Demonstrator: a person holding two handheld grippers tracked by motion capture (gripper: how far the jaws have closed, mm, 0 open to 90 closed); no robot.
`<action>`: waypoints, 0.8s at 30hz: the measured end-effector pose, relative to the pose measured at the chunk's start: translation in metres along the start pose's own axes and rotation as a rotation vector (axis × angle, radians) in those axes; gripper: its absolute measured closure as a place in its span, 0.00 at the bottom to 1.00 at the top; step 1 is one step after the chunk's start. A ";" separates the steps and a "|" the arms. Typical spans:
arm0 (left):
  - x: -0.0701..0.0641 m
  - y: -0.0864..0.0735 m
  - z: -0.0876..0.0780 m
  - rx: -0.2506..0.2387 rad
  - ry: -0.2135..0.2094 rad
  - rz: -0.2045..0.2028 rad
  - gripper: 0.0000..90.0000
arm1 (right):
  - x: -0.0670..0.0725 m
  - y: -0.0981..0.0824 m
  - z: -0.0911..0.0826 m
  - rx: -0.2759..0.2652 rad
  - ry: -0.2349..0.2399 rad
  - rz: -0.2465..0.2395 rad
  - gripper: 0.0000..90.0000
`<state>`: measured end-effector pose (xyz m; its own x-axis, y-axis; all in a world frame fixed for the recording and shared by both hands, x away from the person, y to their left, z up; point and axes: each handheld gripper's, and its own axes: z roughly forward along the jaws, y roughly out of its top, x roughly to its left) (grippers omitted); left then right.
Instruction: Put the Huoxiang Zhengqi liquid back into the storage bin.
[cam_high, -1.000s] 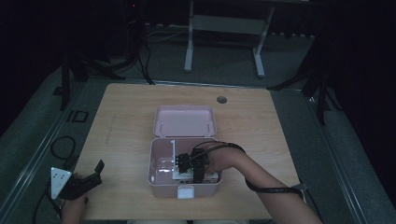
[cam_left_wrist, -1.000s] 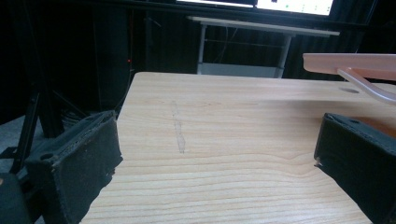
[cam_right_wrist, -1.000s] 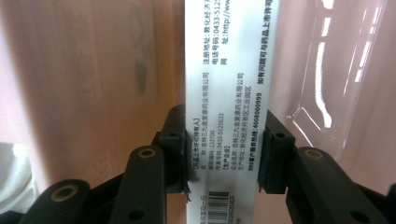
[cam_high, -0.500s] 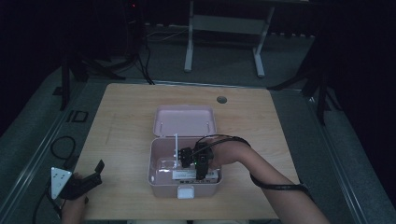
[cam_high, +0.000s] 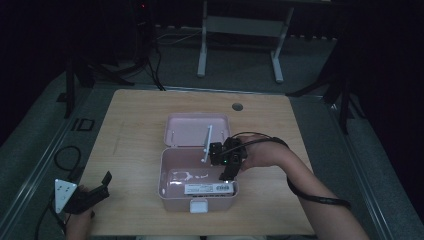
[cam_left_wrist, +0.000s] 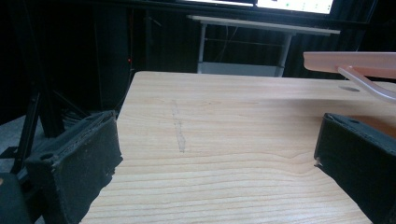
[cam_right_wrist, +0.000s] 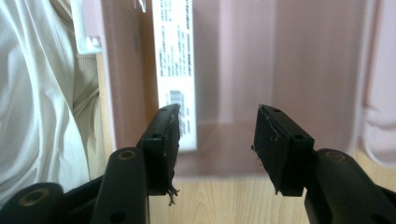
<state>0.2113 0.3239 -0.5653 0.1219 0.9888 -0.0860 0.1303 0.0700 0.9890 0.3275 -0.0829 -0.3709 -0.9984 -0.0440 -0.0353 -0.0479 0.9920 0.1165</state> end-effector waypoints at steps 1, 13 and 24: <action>0.000 0.000 0.000 0.001 0.000 0.001 0.01 | -0.001 -0.005 -0.004 -0.015 -0.004 0.011 0.53; 0.000 0.000 0.000 0.002 0.000 0.003 0.01 | -0.014 -0.057 -0.032 -0.141 -0.089 0.142 0.24; 0.000 0.000 0.000 0.003 -0.001 0.004 0.01 | -0.029 -0.105 0.013 -0.201 -0.154 0.267 0.13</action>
<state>0.2109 0.3238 -0.5652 0.1232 0.9890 -0.0817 0.1326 0.0652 0.9890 0.3620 -0.1841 -0.3952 -0.9610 0.2471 -0.1241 0.1940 0.9224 0.3341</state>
